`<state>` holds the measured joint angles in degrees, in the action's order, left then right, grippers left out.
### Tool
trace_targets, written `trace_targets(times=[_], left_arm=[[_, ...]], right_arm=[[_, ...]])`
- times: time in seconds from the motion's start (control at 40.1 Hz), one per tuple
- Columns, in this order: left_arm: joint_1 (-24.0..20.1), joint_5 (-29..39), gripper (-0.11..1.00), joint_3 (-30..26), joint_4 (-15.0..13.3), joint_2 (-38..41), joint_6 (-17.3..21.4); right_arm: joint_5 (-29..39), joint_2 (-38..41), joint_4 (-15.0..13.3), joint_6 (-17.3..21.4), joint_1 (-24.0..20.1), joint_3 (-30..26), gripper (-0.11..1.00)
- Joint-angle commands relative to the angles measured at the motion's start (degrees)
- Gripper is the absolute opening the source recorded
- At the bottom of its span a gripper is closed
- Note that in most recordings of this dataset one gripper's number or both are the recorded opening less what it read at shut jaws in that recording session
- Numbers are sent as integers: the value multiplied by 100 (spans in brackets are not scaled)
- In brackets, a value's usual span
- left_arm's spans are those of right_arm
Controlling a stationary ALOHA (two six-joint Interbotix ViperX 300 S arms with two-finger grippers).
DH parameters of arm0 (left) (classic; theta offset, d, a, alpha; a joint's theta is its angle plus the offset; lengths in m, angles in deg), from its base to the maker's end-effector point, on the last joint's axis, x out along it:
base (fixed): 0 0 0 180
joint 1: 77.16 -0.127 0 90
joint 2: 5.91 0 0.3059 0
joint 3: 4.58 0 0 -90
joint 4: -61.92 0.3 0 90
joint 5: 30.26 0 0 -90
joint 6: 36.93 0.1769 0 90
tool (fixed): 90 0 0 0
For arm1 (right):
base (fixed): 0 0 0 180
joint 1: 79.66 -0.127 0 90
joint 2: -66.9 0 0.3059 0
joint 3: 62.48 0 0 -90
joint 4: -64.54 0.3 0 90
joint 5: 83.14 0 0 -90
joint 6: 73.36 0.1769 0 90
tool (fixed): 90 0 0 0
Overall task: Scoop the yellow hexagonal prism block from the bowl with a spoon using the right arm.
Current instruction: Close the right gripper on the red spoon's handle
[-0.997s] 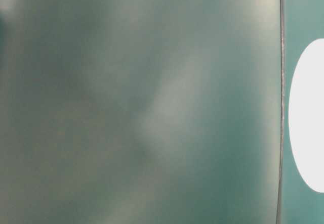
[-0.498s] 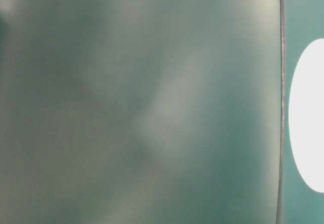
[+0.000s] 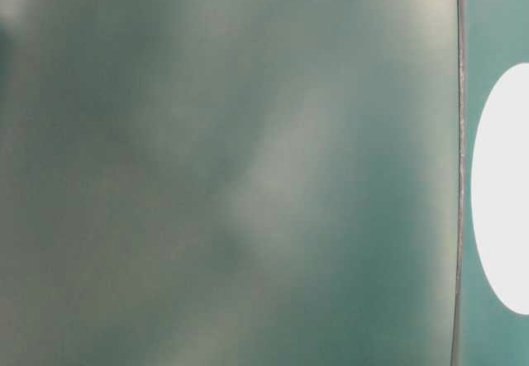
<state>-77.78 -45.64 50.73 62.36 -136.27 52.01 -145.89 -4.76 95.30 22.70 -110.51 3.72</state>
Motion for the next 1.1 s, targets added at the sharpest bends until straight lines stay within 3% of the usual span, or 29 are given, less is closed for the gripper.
trace_targets(times=[0.0, 0.15, 0.249, 1.072], left_arm=[[0, -35, 0, -105, 18, 35, -9], [0, -26, 0, -105, 18, 35, -9], [0, -9, 0, -105, 18, 35, -9], [0, 9, 0, -105, 18, 35, -9]], right_arm=[[-9, -88, 9, 9, 70, -35, 22], [44, -88, 18, 0, 167, -44, 46], [44, -88, 18, -35, 176, -44, 56], [9, -53, 9, -272, 167, -132, 50]])
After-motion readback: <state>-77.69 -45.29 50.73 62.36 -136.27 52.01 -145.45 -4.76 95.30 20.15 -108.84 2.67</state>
